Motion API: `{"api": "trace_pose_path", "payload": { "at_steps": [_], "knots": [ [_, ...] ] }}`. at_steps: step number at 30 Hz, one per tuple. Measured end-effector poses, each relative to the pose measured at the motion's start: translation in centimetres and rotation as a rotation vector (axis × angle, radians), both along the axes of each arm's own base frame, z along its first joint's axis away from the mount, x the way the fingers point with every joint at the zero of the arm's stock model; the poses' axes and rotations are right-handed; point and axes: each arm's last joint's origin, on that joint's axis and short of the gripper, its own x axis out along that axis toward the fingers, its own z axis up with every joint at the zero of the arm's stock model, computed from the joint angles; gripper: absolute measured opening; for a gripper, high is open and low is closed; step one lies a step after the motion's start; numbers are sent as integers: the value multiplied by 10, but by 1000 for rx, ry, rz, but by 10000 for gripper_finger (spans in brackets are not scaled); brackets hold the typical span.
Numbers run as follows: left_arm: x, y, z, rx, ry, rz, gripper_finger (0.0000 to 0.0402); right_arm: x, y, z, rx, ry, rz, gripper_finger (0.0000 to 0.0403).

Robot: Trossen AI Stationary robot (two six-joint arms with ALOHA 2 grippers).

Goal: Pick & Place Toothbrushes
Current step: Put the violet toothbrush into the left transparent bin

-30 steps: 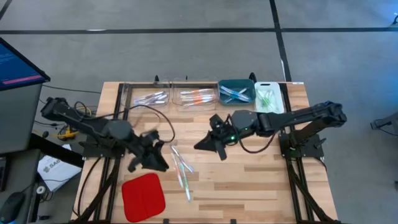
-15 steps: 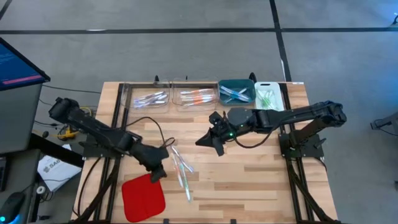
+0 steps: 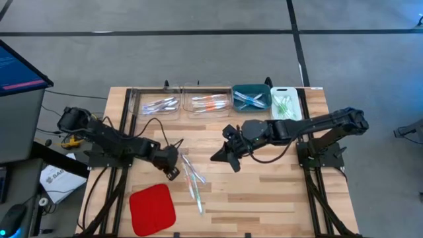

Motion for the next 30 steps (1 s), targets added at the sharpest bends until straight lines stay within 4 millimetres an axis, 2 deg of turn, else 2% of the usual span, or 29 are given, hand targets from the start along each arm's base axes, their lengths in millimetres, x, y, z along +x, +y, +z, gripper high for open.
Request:
{"api": "trace_pose_path", "payload": {
  "at_steps": [9,13,16,22,30],
  "knots": [
    [9,38,1,37,-30,66,1,-1,4,0,0,-2,11,0],
    [12,55,-6,13,-2,78,1,-1,6,0,0,-3,18,0],
    [21,59,-11,-4,12,44,1,-1,7,0,0,-4,19,0],
    [55,61,-13,15,32,-43,1,-1,7,1,0,-5,18,0],
    [123,75,-9,64,-61,-123,1,-3,14,1,0,-5,40,0]
  ]
}}
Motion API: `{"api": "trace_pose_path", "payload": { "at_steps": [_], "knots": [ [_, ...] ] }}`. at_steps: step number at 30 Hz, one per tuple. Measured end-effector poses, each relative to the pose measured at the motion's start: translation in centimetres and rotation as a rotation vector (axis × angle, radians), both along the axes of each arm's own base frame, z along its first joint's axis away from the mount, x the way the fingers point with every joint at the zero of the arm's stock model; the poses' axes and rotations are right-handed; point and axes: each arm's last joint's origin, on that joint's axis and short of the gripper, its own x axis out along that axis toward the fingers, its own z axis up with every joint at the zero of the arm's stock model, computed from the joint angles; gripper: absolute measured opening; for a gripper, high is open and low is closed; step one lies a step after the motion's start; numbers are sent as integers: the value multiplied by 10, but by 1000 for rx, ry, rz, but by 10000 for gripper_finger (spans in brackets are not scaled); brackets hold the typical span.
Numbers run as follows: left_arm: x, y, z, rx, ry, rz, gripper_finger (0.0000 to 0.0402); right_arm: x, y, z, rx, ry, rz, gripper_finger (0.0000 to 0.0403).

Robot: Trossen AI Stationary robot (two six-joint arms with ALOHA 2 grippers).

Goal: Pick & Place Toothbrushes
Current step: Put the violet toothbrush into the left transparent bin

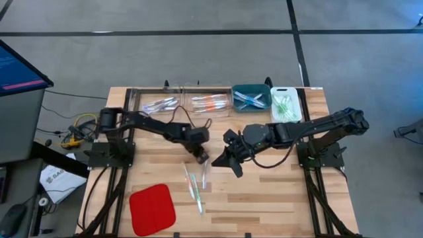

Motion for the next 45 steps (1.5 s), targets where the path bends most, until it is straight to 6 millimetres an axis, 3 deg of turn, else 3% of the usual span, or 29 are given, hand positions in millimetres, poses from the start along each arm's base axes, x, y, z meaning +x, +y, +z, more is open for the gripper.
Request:
{"api": "trace_pose_path", "payload": {
  "at_steps": [7,11,18,26,33,38,45],
  "knots": [
    [52,-2,-6,-30,-48,-130,1,-4,11,-1,-4,15,36,0],
    [70,-12,-2,-33,-93,-195,1,-7,16,1,-2,8,51,0],
    [71,-36,2,-36,-102,-254,1,-20,16,17,3,-50,64,0],
    [70,-73,-1,-35,-105,-307,1,-42,6,43,-36,-146,-59,0],
    [64,-109,1,-27,-120,-403,1,-50,3,48,-43,-149,-76,0],
    [53,-130,28,63,-161,-407,1,-54,5,37,-115,-44,-48,0],
    [16,-130,100,218,-256,-275,1,-64,18,21,-203,99,35,0]
  ]
}}
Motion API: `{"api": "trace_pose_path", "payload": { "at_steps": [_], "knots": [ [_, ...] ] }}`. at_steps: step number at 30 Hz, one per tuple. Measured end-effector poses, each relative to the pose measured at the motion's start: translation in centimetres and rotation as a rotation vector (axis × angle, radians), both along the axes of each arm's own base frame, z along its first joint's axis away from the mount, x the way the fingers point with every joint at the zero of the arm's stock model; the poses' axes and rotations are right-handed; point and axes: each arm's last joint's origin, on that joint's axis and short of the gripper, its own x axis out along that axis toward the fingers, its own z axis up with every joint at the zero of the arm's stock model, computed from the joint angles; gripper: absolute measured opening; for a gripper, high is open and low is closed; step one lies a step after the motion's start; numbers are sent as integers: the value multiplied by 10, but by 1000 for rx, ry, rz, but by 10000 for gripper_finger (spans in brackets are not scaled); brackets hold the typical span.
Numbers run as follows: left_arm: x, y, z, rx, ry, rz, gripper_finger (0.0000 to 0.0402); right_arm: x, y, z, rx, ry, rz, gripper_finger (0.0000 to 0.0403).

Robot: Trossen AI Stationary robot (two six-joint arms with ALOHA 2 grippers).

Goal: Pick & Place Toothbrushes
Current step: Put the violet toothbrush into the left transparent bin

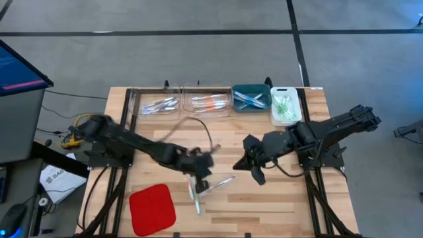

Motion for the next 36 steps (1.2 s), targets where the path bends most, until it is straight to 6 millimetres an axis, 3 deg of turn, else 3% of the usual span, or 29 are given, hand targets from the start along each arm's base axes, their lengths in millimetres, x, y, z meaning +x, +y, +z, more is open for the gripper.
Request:
{"api": "trace_pose_path", "payload": {
  "at_steps": [8,15,21,25,29,36],
  "knots": [
    [-69,21,45,-124,-175,199,1,-2,7,-2,-6,12,26,0],
    [-118,30,49,-239,-300,270,1,28,19,-34,-85,84,56,0],
    [-136,33,35,-291,-355,307,1,53,52,-94,-362,188,284,0],
    [-141,30,23,-345,-339,334,1,65,66,-124,-459,295,312,5],
    [-143,22,16,-379,-331,320,2,79,74,-146,-566,391,298,34],
    [-145,12,19,-405,-353,286,2,103,105,-168,-614,417,351,113]
  ]
}}
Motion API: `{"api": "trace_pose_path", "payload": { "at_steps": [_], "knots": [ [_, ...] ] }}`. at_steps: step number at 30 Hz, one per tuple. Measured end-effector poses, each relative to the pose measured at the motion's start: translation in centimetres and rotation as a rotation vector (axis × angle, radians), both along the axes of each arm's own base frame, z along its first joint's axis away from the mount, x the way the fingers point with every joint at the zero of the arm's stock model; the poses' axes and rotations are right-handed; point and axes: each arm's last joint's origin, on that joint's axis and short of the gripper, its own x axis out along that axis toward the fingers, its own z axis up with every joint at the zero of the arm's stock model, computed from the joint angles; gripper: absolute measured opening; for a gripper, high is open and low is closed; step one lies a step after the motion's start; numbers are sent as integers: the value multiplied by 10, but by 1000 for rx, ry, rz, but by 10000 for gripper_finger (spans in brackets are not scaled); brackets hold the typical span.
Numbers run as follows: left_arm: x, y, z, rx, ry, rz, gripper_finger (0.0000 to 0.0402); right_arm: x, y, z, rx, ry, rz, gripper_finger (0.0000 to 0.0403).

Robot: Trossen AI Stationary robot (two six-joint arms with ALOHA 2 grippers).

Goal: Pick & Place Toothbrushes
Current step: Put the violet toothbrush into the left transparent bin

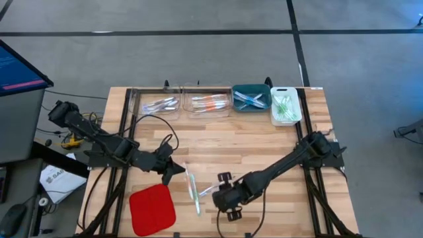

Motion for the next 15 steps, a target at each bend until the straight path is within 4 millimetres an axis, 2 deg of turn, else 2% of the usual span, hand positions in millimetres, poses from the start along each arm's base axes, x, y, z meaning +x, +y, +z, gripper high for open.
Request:
{"api": "trace_pose_path", "payload": {
  "at_steps": [5,10,13,15],
  "knots": [
    [0,-1,1,4,-15,10,2,3,-12,1,-41,-3,56,177],
    [1,0,2,10,-23,31,2,5,-23,-18,76,23,108,242],
    [1,1,2,13,-28,41,2,5,-29,-27,160,37,172,260],
    [1,1,2,12,-32,44,2,6,-30,-28,155,25,193,263]
  ]
}}
